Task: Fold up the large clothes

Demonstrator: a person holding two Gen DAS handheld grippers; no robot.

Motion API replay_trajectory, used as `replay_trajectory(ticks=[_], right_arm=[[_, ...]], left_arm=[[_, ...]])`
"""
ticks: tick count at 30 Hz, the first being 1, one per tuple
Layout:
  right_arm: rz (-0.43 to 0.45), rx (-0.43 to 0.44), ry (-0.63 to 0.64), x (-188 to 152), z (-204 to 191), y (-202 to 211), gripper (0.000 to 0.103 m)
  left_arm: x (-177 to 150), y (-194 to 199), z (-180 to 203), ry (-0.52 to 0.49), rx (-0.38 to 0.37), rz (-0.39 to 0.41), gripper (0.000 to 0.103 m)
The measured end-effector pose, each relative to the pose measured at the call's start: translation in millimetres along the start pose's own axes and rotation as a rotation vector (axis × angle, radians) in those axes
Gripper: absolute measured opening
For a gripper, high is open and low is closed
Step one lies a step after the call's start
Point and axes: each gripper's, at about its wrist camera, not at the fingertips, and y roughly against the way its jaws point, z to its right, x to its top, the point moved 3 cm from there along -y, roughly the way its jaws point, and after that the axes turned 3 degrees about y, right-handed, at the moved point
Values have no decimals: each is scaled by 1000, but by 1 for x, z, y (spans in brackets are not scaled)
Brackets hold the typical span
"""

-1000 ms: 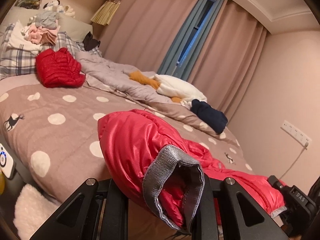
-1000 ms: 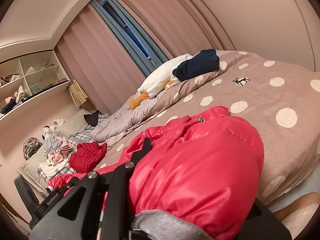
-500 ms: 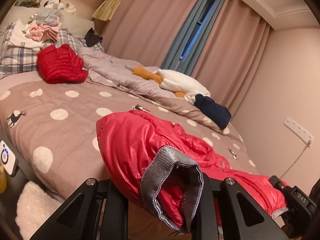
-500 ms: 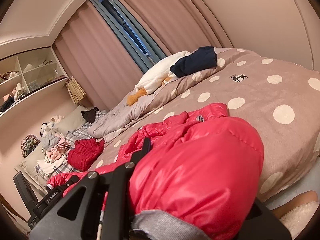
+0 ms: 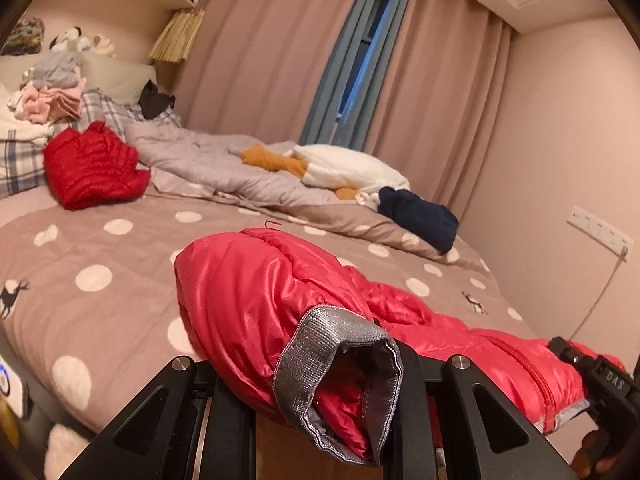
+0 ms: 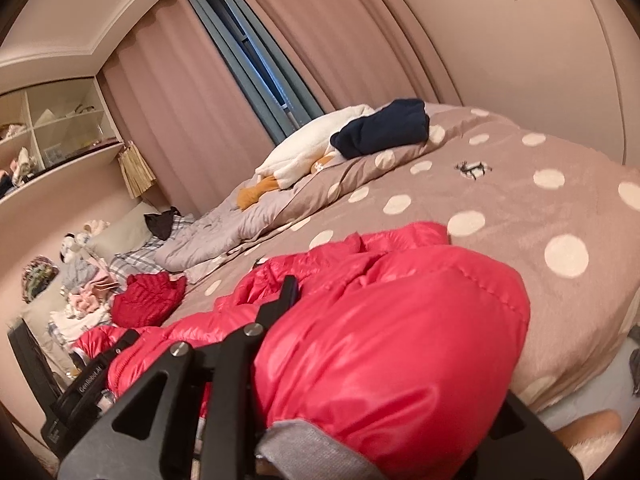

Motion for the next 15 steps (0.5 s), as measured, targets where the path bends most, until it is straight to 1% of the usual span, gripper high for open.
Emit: replay_trajectory(ticks=[3,6,9,13,15], right_arm=[[10,-31,31,6,-5,-12,20],[19,-58,59,10,-10,-26,21],[23,-106,90,14,-13,-38,21],[35,-144,80,20,-10,-49,21],[38,-165,75,21,-8,-55,21]], left_arm=[[11,-19,-1,0,-13,-22,22],[15,-36,-1,-37,2,-44,22],[20,-49,1,-58,1,-63,22],[29,-70,11,-99,0,-91,22],[31,-78,15,-98,8,-107,22]])
